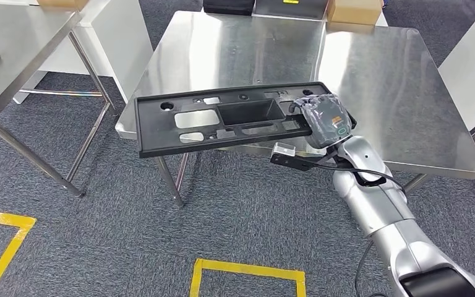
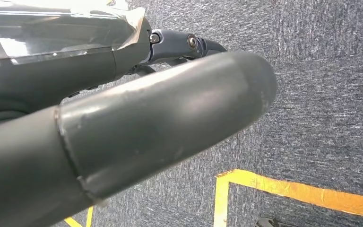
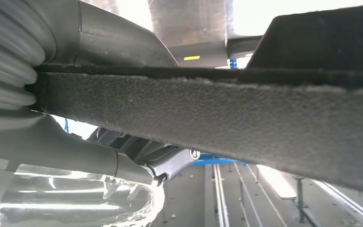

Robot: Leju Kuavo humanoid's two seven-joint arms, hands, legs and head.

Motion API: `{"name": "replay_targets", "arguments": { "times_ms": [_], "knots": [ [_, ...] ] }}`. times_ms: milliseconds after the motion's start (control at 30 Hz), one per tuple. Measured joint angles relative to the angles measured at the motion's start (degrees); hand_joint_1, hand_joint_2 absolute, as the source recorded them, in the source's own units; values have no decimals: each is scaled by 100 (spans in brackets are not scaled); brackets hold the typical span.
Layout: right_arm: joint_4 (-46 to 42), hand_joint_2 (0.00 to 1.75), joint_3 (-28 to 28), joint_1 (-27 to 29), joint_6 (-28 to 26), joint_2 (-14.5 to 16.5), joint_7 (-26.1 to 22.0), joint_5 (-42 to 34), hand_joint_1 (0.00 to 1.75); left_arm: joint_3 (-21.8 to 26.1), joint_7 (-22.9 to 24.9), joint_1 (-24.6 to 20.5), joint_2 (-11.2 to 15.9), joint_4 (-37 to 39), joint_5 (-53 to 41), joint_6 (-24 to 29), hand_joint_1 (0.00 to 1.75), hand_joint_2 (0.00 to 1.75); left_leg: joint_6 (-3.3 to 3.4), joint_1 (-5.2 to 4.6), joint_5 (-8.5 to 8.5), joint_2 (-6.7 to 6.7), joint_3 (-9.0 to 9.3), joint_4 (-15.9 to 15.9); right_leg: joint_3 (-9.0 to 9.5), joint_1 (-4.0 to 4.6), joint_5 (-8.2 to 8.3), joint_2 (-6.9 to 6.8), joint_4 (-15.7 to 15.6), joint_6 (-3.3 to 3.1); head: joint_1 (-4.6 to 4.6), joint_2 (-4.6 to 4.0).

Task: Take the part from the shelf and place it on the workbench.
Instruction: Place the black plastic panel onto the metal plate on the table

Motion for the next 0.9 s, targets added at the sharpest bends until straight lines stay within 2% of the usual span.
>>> {"name": "replay_targets", "arguments": {
  "times_ms": [167, 633, 700, 767, 833, 900],
  "knots": [
    [308, 175, -30, -107, -110, 65, -31, 38, 169, 55, 1, -1, -5, 2, -4, 15, 0, 0, 26, -3, 4, 0, 0, 0, 10, -1, 12, 1, -17, 46, 1, 0],
    [574, 175, -38, -123, -185, 154, -9, 117, 169, 133, -16, -2, -1, 2, -5, 26, 0, 0, 44, 8, 16, -1, 2, 1, 8, 0, 21, -1, -17, 59, -1, 0],
    [612, 175, -44, -143, -186, 168, 27, 151, 169, 147, -16, -3, 3, 2, -4, 8, 0, 0, 80, 1, 2, -4, -3, 3, 24, -45, 34, -11, -52, 87, -5, 0],
    [675, 175, -76, -190, -193, 193, 55, 162, 169, 156, -15, -3, 7, 0, -7, 3, 0, 0, 141, 35, 31, -9, 64, -102, 43, -54, 41, -19, -97, 135, -8, 0],
    [777, 175, -114, -266, -220, 206, 60, 152, 169, 157, -13, -6, 4, 0, -14, 8, 0, 0, 179, 97, 94, -9, 168, -256, -83, -32, -82, 21, 154, 127, 3, 0],
    [897, 175, -136, -316, -261, 203, 55, 143, 169, 160, -11, -12, 2, 0, -29, 10, 0, 0, 195, 123, 115, -21, 203, -304, -443, -57, -353, 75, 851, 91, 13, 0]
  ]
}}
